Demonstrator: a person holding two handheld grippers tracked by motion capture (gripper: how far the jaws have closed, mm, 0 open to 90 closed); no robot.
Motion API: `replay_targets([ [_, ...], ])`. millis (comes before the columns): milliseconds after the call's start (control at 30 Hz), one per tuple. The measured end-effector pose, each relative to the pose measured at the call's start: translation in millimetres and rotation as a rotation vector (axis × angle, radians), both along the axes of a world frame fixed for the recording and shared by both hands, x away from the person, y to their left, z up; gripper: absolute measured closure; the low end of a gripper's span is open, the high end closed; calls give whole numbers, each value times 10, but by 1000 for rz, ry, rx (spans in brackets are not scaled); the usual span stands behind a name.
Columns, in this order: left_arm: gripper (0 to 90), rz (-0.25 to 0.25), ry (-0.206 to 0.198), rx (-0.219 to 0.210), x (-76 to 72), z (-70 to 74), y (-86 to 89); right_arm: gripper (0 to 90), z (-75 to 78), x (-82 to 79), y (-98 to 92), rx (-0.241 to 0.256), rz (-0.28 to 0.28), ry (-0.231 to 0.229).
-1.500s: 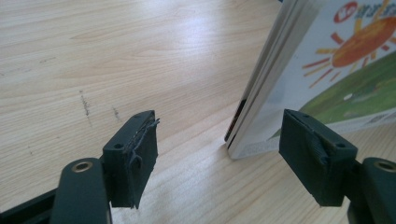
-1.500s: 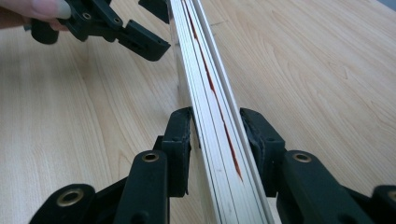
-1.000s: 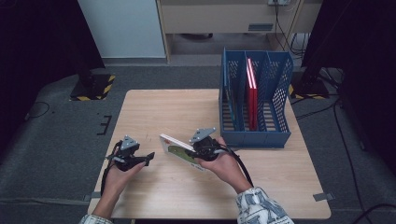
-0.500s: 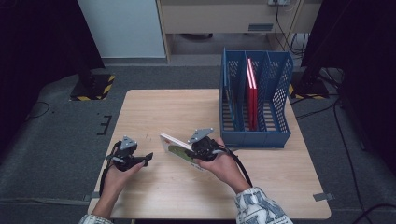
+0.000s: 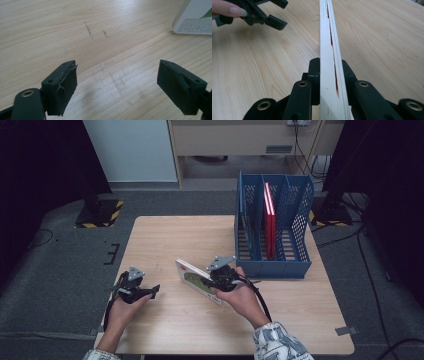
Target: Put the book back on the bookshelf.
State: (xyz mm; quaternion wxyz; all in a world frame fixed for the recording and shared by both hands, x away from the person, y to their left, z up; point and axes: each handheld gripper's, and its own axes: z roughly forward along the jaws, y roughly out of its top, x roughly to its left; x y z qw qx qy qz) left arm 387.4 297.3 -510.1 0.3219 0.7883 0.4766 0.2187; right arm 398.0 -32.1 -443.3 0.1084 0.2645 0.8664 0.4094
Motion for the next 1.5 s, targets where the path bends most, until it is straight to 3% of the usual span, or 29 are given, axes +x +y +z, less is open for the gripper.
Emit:
replay_targets([
  [333,71,-3,45,44,35,-115,17,762,70,-42,-143,31,-32,-7],
  [567,48,-1,70,39,49,-164,27,763,159,-85,-263,51,-44,-19],
  [800,42,1,75,34,55,-178,24,763,248,-138,-426,78,-68,-21],
  [1500,30,-5,88,20,53,-206,2,763,438,-327,-878,100,-126,-36],
])
